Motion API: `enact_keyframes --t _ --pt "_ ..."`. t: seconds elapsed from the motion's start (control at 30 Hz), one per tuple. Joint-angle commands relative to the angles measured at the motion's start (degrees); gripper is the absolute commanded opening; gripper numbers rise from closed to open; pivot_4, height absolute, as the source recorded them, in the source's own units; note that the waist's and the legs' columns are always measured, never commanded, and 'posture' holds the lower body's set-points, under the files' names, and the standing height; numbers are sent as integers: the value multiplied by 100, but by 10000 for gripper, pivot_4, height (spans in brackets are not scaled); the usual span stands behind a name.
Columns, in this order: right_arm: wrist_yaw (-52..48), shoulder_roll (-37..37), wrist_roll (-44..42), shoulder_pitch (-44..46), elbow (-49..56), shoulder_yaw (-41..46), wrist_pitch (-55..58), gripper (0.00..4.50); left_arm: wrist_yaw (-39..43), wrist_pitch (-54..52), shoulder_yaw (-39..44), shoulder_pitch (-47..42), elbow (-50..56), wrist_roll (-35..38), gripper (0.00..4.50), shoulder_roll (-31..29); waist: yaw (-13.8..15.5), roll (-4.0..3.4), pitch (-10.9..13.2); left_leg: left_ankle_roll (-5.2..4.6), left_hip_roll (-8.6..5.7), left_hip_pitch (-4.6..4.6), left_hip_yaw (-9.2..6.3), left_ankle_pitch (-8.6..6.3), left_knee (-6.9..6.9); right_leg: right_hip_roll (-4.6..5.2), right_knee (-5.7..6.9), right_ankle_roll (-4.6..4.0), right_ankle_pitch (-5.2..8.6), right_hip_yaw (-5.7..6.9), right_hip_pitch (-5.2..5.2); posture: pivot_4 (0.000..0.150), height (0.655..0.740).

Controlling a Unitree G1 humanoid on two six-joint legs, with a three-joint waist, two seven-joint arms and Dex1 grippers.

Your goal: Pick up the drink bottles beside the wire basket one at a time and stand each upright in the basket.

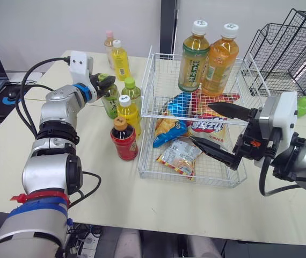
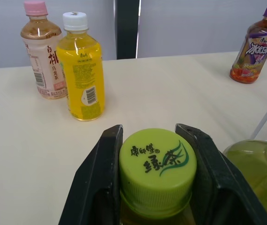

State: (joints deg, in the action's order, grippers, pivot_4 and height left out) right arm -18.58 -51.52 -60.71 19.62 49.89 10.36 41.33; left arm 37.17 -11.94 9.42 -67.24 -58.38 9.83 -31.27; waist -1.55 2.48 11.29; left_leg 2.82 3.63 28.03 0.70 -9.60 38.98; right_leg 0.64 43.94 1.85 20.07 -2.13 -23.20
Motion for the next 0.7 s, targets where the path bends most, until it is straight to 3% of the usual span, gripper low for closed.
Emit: enact_keyframes --t 0.03,0.23,0.43,0.5,0.7 --pt "53 -1 74 56 167 118 -84 45000 119 -35 73 94 678 81 13750 -167 -4 0 0 0 0 0 0 0 0 0 0 0 0 0 0 1500 6732" --pt "-5 -36 75 -62 229 272 -117 45000 641 -801 59 288 1982 243 13750 -668 -19 1 2 0 4 1 -3 0 -1 -2 0 0 0 2 -2 1500 6732" --pt "-210 -160 -153 -333 256 703 -144 45000 1570 -1901 -198 -423 2734 360 13750 -1412 -5 6 5 1 4 10 -11 0 -1 -4 -3 -1 0 11 -6 1500 6732" --pt "-276 -214 -234 -386 224 837 -149 45000 1779 -2143 -290 -763 2669 349 13750 -1539 12 6 5 1 1 11 -13 1 0 -1 -3 0 0 14 -2 1500 6732" --pt "-695 -510 -732 -623 7 1483 -136 45000 2425 -2715 -581 -2863 1647 296 13750 -1531 37 19 13 0 -2 24 -22 1 6 -1 -11 1 1 24 -5 1500 6732"
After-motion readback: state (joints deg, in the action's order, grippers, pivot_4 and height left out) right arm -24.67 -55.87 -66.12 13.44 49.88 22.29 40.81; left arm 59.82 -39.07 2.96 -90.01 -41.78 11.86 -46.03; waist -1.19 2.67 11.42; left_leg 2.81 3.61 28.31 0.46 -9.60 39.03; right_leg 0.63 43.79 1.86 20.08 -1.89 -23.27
